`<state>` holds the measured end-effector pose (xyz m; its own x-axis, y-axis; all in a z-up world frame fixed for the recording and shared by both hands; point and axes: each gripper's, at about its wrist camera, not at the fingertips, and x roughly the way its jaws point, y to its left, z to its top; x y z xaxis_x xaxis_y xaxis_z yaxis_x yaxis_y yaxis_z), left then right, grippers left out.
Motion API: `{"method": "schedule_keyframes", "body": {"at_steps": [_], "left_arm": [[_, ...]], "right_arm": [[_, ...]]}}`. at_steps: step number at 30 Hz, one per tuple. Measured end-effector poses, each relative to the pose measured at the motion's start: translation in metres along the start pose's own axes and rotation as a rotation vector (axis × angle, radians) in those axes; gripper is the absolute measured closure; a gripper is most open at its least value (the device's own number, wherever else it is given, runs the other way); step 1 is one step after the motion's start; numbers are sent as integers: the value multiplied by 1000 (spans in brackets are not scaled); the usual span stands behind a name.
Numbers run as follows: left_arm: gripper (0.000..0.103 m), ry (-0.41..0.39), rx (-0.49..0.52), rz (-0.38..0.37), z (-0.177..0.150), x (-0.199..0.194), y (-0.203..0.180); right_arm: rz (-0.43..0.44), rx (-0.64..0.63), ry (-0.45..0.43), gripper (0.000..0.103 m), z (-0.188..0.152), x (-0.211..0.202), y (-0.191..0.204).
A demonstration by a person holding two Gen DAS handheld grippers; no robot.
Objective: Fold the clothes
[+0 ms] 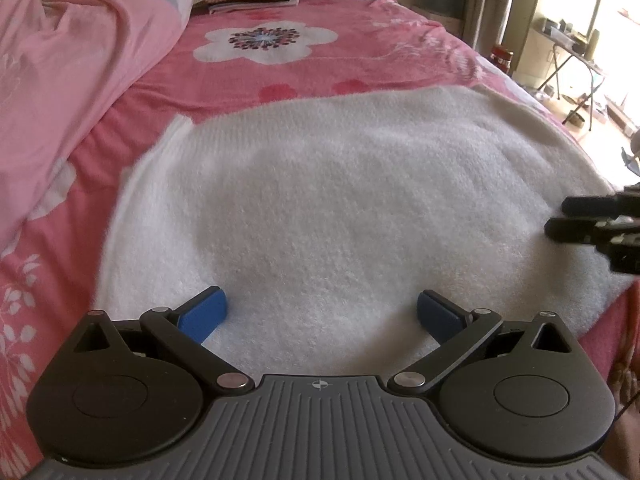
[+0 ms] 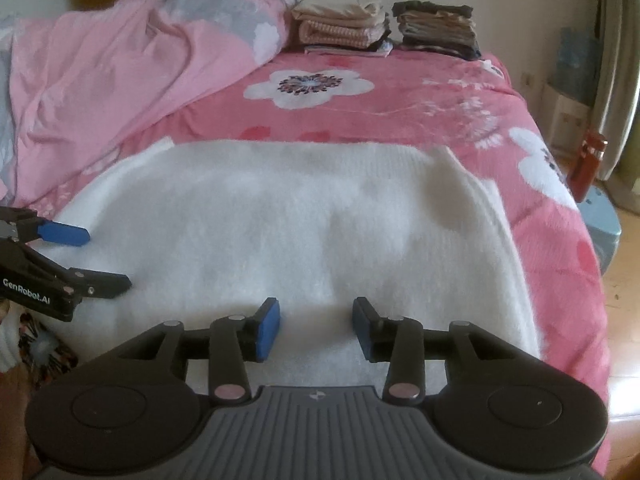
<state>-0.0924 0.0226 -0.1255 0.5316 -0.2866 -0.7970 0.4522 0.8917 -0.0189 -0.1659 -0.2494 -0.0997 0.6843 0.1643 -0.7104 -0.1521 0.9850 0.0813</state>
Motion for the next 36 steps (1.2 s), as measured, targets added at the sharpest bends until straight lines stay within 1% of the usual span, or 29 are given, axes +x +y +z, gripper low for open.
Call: {"method": "schedule_keyframes", "body": {"at_steps": [3, 7, 9, 12, 15, 17, 20, 22, 24, 25, 27, 29, 30, 33, 34, 36], "left_arm": [[0, 0, -1, 0, 0, 1, 0], [0, 0, -2, 0, 1, 2, -1], [0, 0, 0, 0, 1, 2, -1], [0, -2, -1, -1, 0, 2, -1], [0, -2, 0, -2, 0, 2, 1], [0, -4, 0, -2, -1, 2, 1], [0, -6, -1, -1, -1, 3, 1], [0, -4, 1, 0, -1, 2, 0], [0, -5, 0, 0, 0, 1, 1], [2, -19, -7, 3, 1, -2, 2], [2, -85, -26, 6, 3, -14, 4], [0, -153, -19, -13, 6, -23, 5], [0, -148, -6, -8, 8, -21, 3], [0, -46, 37, 64, 11, 0, -2], [0, -8, 26, 76, 8, 9, -1], [0, -21, -21, 51, 3, 10, 7]], "right_arm": [[31, -14, -60, 60, 1, -16, 1], [5, -46, 5, 55, -16, -2, 4], [-6, -65, -26, 54, -24, -2, 7], [-8, -60, -4, 54, -15, -5, 8], [-31, -45, -59, 54, -11, -23, 5], [-65, -41, -96, 54, -13, -34, 0], [-104, -15, -36, 53, -27, -21, -12], [-116, -22, -20, 52, -42, -11, -15], [-132, -30, -9, 51, -42, -9, -12], [-134, -25, -3, 50, -41, -9, -12], [-124, -6, 0, 50, -40, -9, -15], [-116, 3, -1, 50, -41, -10, -17], [-116, 4, -1, 50, -41, -11, -18], [-120, 4, -1, 50, -41, -11, -17], [-121, 3, 0, 50, -40, -11, -17], [-119, 2, 13, 50, -36, -12, -17]]}}
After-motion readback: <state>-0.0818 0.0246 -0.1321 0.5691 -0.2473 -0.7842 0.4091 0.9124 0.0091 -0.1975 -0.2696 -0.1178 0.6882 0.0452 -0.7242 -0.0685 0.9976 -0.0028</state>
